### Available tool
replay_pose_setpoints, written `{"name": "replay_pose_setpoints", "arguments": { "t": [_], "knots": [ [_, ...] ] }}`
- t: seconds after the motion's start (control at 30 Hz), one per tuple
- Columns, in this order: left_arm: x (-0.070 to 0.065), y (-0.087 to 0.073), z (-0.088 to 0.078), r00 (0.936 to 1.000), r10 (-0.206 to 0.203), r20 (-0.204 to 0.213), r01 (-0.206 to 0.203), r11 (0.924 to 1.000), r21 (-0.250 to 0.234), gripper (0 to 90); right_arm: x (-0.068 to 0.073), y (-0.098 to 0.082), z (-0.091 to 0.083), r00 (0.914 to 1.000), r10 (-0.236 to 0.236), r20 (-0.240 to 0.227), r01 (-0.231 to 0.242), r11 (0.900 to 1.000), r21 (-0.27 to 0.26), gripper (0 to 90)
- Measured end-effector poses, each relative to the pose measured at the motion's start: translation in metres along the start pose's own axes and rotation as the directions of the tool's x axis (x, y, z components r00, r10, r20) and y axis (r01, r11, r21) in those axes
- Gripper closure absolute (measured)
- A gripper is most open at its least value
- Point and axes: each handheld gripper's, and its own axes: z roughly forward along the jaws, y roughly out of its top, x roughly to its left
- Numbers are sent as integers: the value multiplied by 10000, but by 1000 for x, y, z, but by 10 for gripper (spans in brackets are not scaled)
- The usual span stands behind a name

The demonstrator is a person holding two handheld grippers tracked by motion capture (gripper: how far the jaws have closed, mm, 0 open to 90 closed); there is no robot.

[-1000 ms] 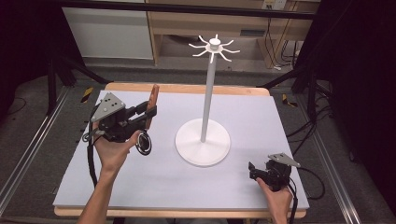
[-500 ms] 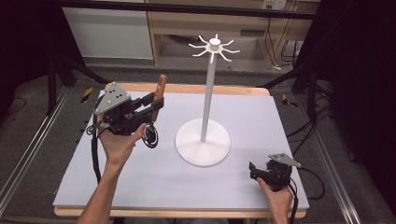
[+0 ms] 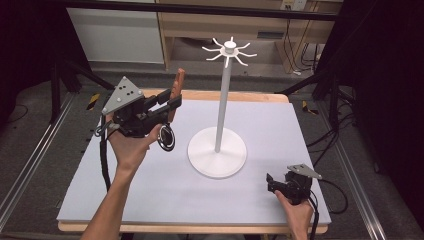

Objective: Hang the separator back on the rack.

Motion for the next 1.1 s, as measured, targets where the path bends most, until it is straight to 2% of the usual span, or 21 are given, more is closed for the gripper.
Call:
{"name": "replay_pose_setpoints", "arguments": {
  "t": [0.47, 0.6, 1.1],
  "knots": [
    [-8, 17, 11, 9997, 175, 180, -171, 9997, -186, 674, -2, 0, 0, 10000, 93, 9, -93, 10000, -13, 85],
    [-9, 23, 15, 9993, 127, 355, -117, 9995, -282, 674, -2, 0, 0, 10000, 90, -12, -90, 10000, -38, 85],
    [-16, 34, 31, 9985, 302, 461, -295, 9995, -150, 674, -2, 0, 0, 9999, 135, -25, -135, 9999, -27, 85]
  ]
}}
